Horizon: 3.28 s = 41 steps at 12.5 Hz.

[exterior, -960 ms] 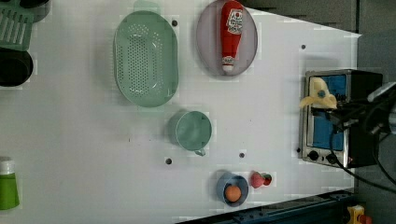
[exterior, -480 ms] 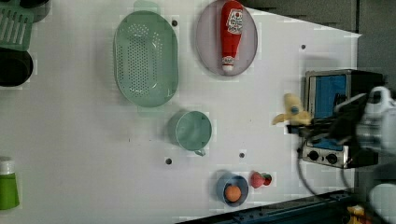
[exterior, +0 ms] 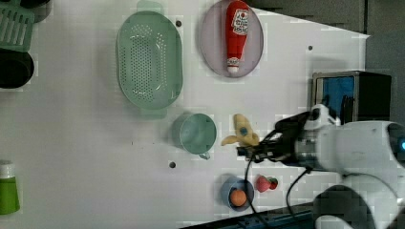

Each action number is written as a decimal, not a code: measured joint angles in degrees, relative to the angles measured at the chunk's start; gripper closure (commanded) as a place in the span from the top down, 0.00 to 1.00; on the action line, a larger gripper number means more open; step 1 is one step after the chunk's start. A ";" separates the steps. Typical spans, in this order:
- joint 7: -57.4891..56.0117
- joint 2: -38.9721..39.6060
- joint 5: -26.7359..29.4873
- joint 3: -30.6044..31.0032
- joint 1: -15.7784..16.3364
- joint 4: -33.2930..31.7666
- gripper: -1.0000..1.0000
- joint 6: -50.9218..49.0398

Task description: Pick Banana and place it in mug.

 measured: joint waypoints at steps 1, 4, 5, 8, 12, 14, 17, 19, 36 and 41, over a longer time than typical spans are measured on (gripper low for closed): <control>2.01 0.94 -0.51 1.05 -0.18 -0.11 0.32 2.66; 8.18 5.34 -1.21 2.81 0.06 0.56 0.32 9.04; 9.20 7.32 -2.19 2.08 0.76 1.01 0.32 9.12; 10.27 12.51 -4.22 0.29 0.06 -0.34 0.45 14.66; 11.26 14.27 -6.86 -0.27 -0.76 -0.78 0.93 17.23; 11.78 15.53 -6.56 0.03 -0.86 -1.23 1.00 18.72; 12.32 14.29 -7.41 -0.83 -1.22 -0.90 1.00 19.02; 12.39 11.18 -7.16 -1.76 -1.18 -0.34 1.00 17.90; 25.49 -11.72 -8.81 -29.60 -5.23 20.25 1.00 -21.81; 29.95 -11.32 -8.68 -28.83 -3.96 21.77 1.00 -24.93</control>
